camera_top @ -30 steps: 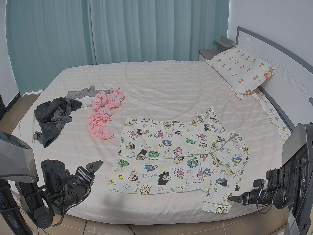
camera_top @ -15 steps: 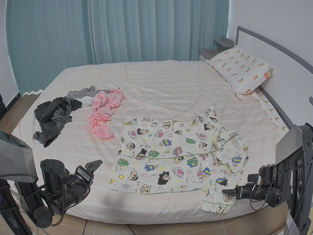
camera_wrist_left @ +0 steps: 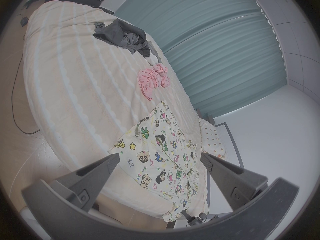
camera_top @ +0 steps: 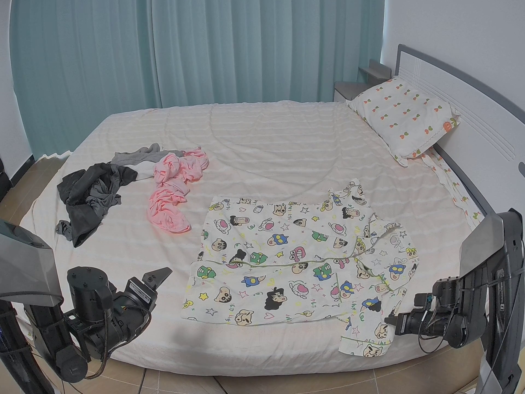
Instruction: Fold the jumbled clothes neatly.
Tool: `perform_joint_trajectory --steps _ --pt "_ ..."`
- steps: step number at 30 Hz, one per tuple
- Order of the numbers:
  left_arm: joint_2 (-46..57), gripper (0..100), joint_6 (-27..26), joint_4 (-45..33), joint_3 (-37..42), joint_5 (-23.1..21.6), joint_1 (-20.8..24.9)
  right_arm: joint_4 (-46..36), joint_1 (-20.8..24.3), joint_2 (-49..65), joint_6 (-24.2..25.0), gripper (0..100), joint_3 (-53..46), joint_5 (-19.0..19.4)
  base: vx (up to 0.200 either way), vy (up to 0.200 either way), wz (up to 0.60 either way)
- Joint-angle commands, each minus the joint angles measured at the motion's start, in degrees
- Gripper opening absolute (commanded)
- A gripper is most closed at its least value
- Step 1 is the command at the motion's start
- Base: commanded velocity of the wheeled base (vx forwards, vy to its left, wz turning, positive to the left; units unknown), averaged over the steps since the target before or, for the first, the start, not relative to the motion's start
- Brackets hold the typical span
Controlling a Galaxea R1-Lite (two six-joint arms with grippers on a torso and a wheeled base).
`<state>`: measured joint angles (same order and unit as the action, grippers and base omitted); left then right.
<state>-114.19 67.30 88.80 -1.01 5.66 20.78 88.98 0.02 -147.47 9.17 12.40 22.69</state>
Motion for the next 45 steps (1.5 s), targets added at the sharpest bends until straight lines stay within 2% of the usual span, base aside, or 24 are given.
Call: perform_joint_trajectory --steps 1,11,14,15,18,31,32,39,45 --pt "-0.2 100 0.0 0.0 1.0 0.1 0.0 0.5 -2.7 0.3 -0.4 0 -0.7 0.0 0.000 0.000 0.00" --pt "-0.3 100 0.0 0.0 1.0 0.1 0.0 0.5 -9.4 1.2 -7.4 0 -5.2 1.6 0.000 0.000 0.00" --pt "-0.3 100 0.0 0.0 1.0 0.1 0.1 0.5 -9.8 1.3 -7.8 0 -6.3 2.5 0.000 0.000 0.00" --pt "-0.5 100 0.0 0.0 1.0 0.1 0.1 0.5 -9.8 1.5 -8.4 0 -7.9 4.3 0.000 0.000 0.00" --pt "-0.7 100 -0.2 0.0 1.0 0.1 0.3 0.5 -9.7 2.0 -10.3 0 -10.0 5.9 0.000 0.000 0.00" --pt "-6.7 100 -2.4 0.5 0.9 -0.1 0.9 0.6 -9.8 1.5 -11.3 0 -10.8 6.8 0.000 0.000 0.00" --pt "-6.7 100 -2.4 0.5 0.9 -0.1 0.9 0.6 -9.8 1.5 -11.3 100 -10.8 6.8 0.000 0.000 0.00" --pt "-6.7 100 -2.4 0.4 1.0 -4.2 0.8 0.5 -8.3 0.4 -11.1 100 -7.2 6.3 0.000 0.000 0.00" --pt "-6.7 100 -2.4 0.4 0.9 -4.5 0.5 0.5 -5.6 -0.7 -11.1 100 -5.5 4.6 0.000 0.000 0.00"
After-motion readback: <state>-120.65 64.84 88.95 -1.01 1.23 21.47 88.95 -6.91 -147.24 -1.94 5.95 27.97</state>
